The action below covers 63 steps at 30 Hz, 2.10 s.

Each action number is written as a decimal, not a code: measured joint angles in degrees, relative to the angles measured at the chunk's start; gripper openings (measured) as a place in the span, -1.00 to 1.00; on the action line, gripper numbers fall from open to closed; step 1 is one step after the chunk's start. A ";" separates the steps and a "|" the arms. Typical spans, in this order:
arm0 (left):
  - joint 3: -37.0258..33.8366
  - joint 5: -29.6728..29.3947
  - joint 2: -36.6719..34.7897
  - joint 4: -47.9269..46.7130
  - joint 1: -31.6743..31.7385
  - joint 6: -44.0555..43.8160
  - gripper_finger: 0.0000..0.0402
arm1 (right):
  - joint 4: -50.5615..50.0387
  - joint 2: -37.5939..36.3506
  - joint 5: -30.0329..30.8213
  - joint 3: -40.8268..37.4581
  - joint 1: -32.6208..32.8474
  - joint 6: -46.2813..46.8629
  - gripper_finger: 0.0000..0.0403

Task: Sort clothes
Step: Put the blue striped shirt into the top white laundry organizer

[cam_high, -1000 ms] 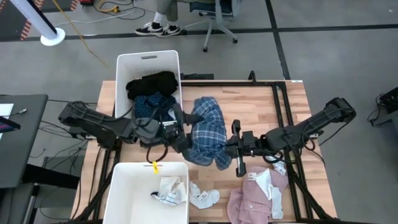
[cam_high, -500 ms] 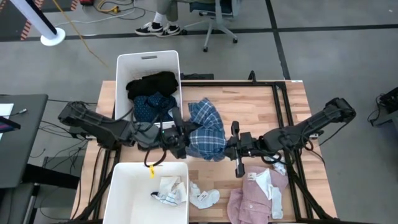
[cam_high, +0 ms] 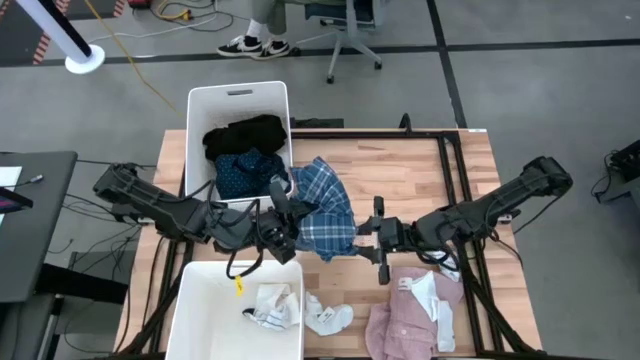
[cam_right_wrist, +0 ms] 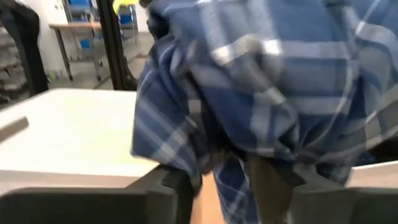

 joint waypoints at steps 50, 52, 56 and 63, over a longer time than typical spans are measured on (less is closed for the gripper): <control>20.01 19.90 0.70 -51.10 15.87 -39.08 -0.81 | -3.85 16.72 19.17 22.54 -0.69 -68.74 0.31; 20.01 20.67 0.70 -51.09 15.87 -39.28 -0.81 | -4.10 18.15 20.39 23.65 -1.66 -68.77 0.38; 20.01 22.06 0.70 -52.48 15.87 -40.31 -0.81 | -4.19 20.42 21.92 25.86 -3.20 -69.27 0.54; 19.99 23.61 1.27 -55.79 15.92 -42.11 -0.81 | -4.08 21.15 23.10 26.73 -5.06 -72.73 0.77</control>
